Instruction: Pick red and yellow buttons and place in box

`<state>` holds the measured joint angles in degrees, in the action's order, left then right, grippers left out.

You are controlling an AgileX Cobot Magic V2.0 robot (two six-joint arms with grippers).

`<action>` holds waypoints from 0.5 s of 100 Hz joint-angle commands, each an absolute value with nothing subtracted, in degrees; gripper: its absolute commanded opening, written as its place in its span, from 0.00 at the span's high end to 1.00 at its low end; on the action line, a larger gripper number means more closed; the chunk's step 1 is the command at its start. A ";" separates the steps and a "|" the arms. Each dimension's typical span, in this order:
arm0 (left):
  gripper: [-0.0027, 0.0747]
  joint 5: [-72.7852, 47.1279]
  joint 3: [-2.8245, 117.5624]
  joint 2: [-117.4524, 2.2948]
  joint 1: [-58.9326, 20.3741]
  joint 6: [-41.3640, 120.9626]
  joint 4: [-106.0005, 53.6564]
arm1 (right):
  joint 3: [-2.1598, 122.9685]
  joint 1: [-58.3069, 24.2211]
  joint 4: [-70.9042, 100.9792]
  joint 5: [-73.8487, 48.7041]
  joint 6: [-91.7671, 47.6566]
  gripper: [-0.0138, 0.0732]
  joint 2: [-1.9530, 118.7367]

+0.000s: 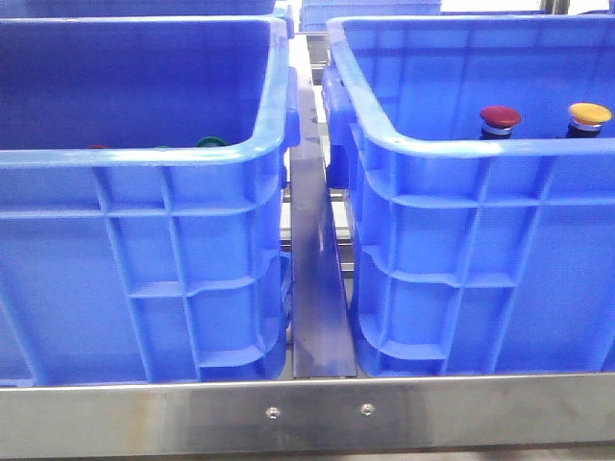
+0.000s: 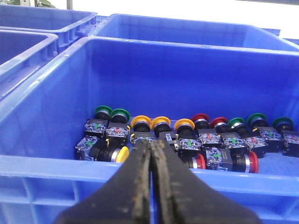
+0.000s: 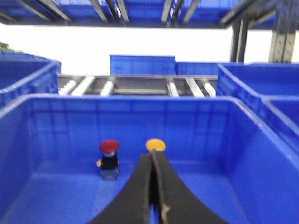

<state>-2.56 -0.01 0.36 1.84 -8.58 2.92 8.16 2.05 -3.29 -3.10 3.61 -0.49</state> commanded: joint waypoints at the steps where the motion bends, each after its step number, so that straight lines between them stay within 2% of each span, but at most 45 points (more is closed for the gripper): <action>1: 0.99 2.29 -1.15 2.01 1.84 -8.66 2.40 | 8.63 2.54 -12.03 -0.79 12.10 0.92 -0.19; 27: 0.99 2.29 -1.15 2.01 1.84 -8.66 2.40 | 2.42 2.59 -12.37 0.00 12.34 0.92 -0.37; 37: 0.99 2.29 -1.15 2.01 1.84 -8.66 2.40 | -2.24 2.59 -11.09 4.10 12.34 0.92 -0.37; 50: 0.99 2.29 -1.15 2.01 1.84 -8.66 2.40 | -1.90 2.72 -11.07 0.71 12.28 0.92 -1.90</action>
